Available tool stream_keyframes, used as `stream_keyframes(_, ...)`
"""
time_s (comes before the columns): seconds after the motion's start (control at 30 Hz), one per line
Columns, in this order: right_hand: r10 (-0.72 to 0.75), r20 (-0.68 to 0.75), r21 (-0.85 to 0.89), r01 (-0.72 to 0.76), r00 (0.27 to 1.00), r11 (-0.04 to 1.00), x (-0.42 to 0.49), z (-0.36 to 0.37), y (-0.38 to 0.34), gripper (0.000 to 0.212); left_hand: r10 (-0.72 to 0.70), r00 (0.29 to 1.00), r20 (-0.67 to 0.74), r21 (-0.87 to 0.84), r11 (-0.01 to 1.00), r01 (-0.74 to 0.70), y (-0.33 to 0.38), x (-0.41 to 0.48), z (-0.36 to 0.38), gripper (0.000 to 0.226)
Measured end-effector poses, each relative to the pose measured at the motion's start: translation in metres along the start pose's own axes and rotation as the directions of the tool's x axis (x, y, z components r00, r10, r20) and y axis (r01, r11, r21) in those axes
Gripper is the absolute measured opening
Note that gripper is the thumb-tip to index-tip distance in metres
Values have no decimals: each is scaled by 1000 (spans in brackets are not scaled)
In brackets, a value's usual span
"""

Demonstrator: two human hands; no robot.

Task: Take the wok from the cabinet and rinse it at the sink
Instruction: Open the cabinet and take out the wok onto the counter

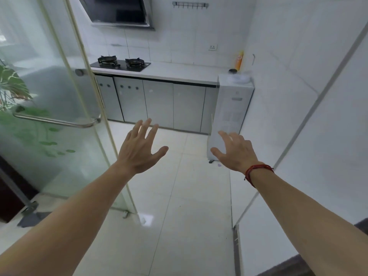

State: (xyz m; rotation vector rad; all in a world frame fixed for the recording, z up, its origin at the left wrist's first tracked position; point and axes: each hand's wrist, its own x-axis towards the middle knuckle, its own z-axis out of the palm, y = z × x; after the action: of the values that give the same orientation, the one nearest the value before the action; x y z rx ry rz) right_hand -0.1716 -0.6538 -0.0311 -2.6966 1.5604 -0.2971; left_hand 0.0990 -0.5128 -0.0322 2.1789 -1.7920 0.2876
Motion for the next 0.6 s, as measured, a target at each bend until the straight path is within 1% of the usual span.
stream_keyframes(0.23, -40, 6, -12, 40, 999, 999, 100, 30, -1, 71, -1, 1000, -14, -34, 999, 1, -29, 84, 46, 86)
stream_keyframes(0.4, -68, -7, -49, 67, 998, 997, 204, 40, -13, 69, -34, 999, -32, -53, 998, 32, -75, 172, 77, 87)
stream_keyframes(0.6, -76, 20, -57, 77, 997, 995, 322, 53, -24, 69, -53, 999, -5, -74, 996, 52, -128, 271, 113, 88)
